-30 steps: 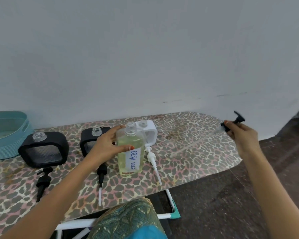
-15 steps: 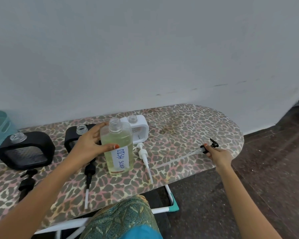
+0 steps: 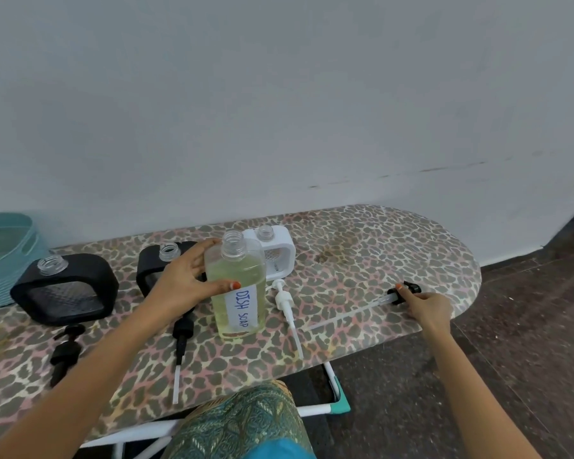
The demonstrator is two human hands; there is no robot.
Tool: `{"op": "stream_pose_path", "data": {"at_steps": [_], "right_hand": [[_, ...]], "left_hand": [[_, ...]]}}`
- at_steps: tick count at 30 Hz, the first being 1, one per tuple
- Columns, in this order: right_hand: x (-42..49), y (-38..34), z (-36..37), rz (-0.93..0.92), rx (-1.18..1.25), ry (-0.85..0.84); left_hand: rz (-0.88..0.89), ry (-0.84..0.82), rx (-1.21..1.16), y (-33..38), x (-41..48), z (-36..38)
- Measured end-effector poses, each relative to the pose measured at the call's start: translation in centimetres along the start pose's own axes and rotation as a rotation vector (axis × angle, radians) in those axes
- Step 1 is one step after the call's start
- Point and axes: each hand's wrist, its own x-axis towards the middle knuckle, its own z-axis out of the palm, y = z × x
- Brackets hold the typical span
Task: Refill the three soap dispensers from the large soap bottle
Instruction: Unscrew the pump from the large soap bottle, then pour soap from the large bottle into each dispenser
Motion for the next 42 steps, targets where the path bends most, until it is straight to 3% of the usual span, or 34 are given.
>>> {"op": "stream_pose_path", "data": {"at_steps": [6,11,17,26,36,39,42], "right_hand": [[-2.4,-1.9,-0.2,-0.224,-0.024,-0.018],[-7.0,-6.6,2.5,-0.423,0.046,-0.276],[-11.6,-10.8,6.9,-0.498,0.178,-0.559],[-14.0,-11.3,12.1,-0.531,0.073,-0.921],[-13.4,-10.1,13.4,-0.6,0.05,-0.856],[-12.9,-9.8,13.7,-0.609,0.029,-0.854],[-12.7,-9.5,14.0,-0.622,0.019,-0.858]], "left_hand": [[0.004,-0.015,0.003,0.1,-0.2,-0.1],[0.006,0.001,0.015,-0.1,0.0,0.0],[0.014,0.001,0.059,-0.2,0.1,-0.1],[0.042,-0.01,0.037,-0.8,0.1,0.0],[0.026,-0.147,0.08,0.1,-0.2,-1.9],[0.1,-0.029,0.072,0.8,-1.2,-5.7],[0.171,0.198,0.144,0.3,-2.6,-10.7]]}}
